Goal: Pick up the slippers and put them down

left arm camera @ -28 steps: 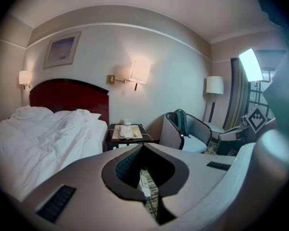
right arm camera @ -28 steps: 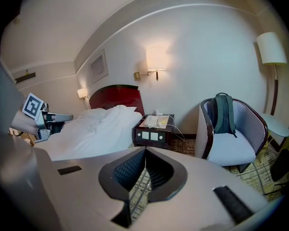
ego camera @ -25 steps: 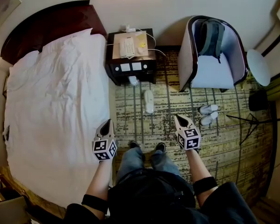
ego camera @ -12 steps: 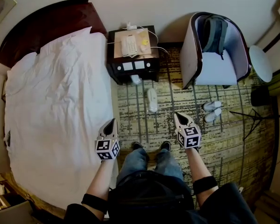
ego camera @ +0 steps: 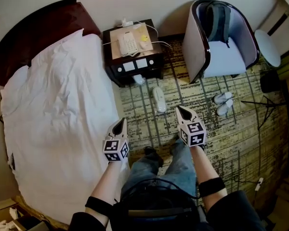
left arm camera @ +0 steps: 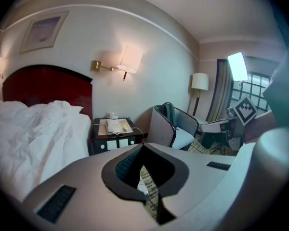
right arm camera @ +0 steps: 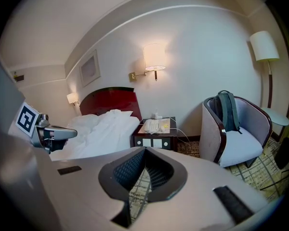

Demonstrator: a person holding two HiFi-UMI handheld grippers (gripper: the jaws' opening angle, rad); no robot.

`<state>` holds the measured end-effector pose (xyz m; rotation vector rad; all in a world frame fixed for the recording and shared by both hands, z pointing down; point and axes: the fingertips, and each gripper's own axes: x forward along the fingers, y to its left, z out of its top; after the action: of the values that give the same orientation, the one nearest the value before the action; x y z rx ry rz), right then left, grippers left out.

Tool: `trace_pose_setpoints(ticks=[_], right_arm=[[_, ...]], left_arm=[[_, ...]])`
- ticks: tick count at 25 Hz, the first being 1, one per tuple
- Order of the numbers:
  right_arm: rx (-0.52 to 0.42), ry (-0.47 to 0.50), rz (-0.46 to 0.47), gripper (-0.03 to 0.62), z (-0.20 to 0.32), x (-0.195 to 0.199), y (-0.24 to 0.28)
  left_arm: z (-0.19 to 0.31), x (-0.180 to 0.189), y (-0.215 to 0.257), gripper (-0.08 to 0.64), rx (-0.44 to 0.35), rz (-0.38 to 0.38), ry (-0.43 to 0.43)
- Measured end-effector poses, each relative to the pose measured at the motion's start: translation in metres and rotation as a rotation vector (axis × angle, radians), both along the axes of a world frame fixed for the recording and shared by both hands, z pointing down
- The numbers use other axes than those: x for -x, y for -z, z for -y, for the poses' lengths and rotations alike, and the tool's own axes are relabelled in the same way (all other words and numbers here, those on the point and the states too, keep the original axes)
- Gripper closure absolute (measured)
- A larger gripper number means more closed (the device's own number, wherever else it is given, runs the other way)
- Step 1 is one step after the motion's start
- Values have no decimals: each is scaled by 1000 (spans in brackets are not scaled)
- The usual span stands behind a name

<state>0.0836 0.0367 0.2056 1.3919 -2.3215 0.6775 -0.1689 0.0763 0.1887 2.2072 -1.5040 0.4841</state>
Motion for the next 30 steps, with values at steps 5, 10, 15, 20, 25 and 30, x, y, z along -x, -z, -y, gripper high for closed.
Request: trace_pose_setpoints(ticks=[5,10,15,20,25,30], right_arm=[[-9,11,20,589,34,12,-24],[-7,-4,57,589,83,22,-88],[8,2,58,589,127,34,-176],[0,-30,87,589,162,44,-254],[-34,-11,77,589,195,65,-339],[-58,-11,83,589,218,71,-428]], left_arm=[[25,0,-41,560,24,-45,48],[65,-2,-116,560,46,-132,131],[114,-2,-212,542,66,-186,191],[152,3,-312,468,99,-287,250],[195,10,-417,381,109,-404,313],[242,4,-517,267,104,-513,332]])
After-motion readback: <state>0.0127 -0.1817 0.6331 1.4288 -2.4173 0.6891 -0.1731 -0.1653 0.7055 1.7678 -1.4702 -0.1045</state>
